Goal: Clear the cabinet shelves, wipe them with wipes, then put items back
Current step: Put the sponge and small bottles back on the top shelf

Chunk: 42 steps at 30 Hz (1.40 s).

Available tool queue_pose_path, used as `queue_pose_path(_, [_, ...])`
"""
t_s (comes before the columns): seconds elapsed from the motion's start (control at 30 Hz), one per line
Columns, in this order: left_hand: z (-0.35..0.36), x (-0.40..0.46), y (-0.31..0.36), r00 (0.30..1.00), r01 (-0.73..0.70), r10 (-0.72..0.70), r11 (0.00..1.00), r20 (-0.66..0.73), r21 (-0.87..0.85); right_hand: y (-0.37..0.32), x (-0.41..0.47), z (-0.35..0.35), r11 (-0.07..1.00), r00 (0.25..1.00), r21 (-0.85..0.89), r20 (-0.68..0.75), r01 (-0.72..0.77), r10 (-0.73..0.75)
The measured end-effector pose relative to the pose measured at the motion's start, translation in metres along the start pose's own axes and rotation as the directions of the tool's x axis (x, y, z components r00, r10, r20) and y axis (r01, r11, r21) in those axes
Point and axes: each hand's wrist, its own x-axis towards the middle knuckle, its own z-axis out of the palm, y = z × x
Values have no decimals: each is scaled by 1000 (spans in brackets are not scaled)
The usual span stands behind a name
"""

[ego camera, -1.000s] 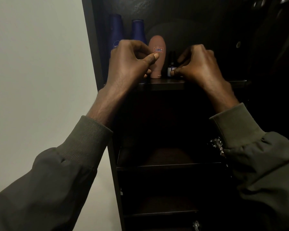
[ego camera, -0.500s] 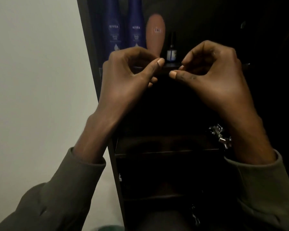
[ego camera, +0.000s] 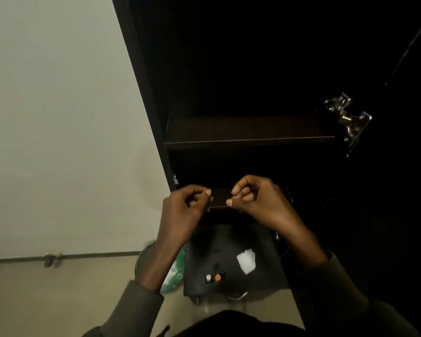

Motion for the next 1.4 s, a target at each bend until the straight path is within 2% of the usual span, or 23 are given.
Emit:
queue_pose_path(0.13, [28, -16, -83, 974, 155, -187, 962, 127, 226, 79, 8, 45, 985, 980, -67, 103, -162, 168])
queue_pose_path(0.27, [50, -23, -143, 897, 223, -346, 891, 275, 395, 130, 10, 80, 963, 944, -136, 207, -234, 258])
queue_pose_path(0.43, [74, -43, -180, 800, 130, -415, 825, 433, 550, 182, 5, 114, 937, 917, -307, 302, -165, 261])
queue_pose_path(0.57, [85, -57, -210, 730, 55, -463, 773, 503, 632, 188, -8, 123, 924, 915, -377, 348, -63, 204])
queue_pose_path(0.63, [87, -61, -217, 728, 21, -447, 772, 520, 635, 192, -12, 125, 915, 914, -402, 364, -21, 181])
queue_pose_path(0.73, [90, -62, -220, 727, -23, -426, 769, 538, 639, 210, -9, 133, 863, 895, -504, 388, 6, 221])
queue_pose_path(0.87, [97, -63, -235, 744, -57, -385, 778, 546, 626, 253, 2, 155, 844, 876, -533, 435, 62, 210])
queue_pose_path(1.03, [105, -62, -248, 764, -86, -353, 774, 540, 628, 230, 0, 156, 859, 849, -495, 504, 131, 161])
queue_pose_path(1.17, [108, -59, -264, 749, -81, -386, 753, 538, 653, 226, 0, 159, 858, 855, -489, 503, 159, 128])
queue_pose_path(1.27, [105, -55, -262, 745, -85, -376, 766, 551, 637, 239, -1, 165, 886, 869, -449, 477, 116, 128])
queue_pose_path(1.4, [103, -55, -261, 778, -78, -337, 786, 530, 614, 231, -1, 164, 891, 903, -443, 416, 99, 107])
